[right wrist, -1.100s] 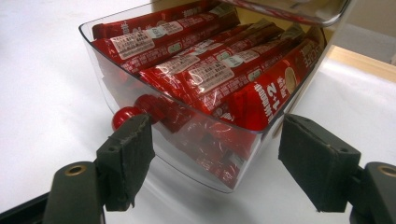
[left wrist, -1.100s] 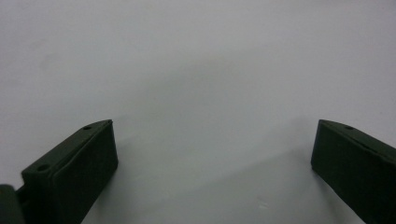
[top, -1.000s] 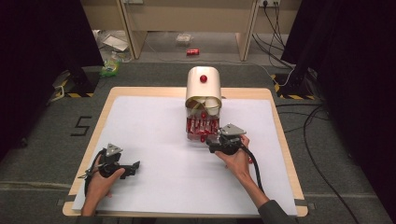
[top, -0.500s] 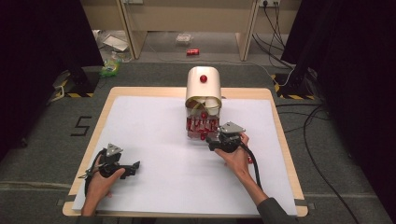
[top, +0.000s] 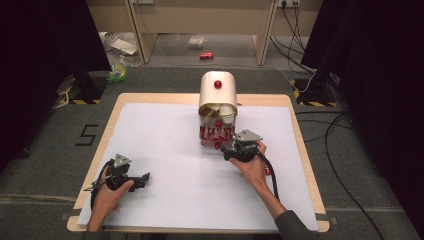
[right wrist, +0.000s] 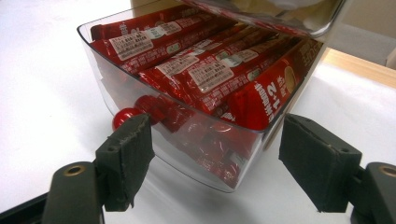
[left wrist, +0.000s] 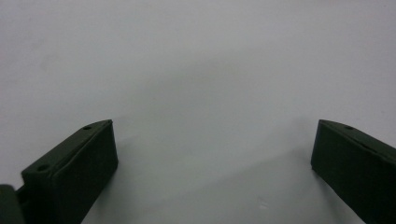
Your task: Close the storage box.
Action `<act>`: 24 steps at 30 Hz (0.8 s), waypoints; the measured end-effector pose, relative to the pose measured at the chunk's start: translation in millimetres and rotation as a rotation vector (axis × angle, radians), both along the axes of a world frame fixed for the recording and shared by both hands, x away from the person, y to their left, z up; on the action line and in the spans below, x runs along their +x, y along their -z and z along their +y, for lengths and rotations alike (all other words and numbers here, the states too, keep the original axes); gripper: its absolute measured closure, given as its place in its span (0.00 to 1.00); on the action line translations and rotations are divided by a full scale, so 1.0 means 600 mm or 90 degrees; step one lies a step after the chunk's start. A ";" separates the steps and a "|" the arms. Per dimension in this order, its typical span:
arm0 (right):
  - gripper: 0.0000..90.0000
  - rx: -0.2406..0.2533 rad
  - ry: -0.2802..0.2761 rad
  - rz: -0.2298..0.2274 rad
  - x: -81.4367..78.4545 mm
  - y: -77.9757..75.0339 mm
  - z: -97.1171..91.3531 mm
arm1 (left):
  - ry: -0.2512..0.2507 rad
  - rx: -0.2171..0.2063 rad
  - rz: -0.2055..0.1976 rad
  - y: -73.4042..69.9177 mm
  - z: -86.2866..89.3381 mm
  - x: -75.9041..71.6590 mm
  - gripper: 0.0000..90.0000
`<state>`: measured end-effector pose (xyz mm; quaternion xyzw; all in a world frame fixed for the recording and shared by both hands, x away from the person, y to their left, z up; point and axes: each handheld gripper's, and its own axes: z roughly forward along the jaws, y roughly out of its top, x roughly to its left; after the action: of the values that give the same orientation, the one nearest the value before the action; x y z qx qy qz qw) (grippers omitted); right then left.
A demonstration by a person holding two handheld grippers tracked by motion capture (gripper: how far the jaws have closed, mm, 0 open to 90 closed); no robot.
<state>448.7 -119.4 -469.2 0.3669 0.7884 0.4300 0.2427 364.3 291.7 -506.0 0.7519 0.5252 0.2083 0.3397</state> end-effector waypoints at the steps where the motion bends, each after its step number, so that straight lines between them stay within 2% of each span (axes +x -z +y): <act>1: 0.29 0.002 0.002 0.001 0.001 0.000 0.000 | 0.000 0.001 0.000 0.000 0.000 0.000 0.00; 24: 0.30 0.004 0.015 -0.006 0.015 -0.001 -0.003 | 0.000 0.001 0.001 0.000 0.000 0.000 0.00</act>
<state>457.9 -121.1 -468.4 0.3745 0.7817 0.4312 0.2506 364.3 291.6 -505.9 0.7524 0.5252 0.2084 0.3387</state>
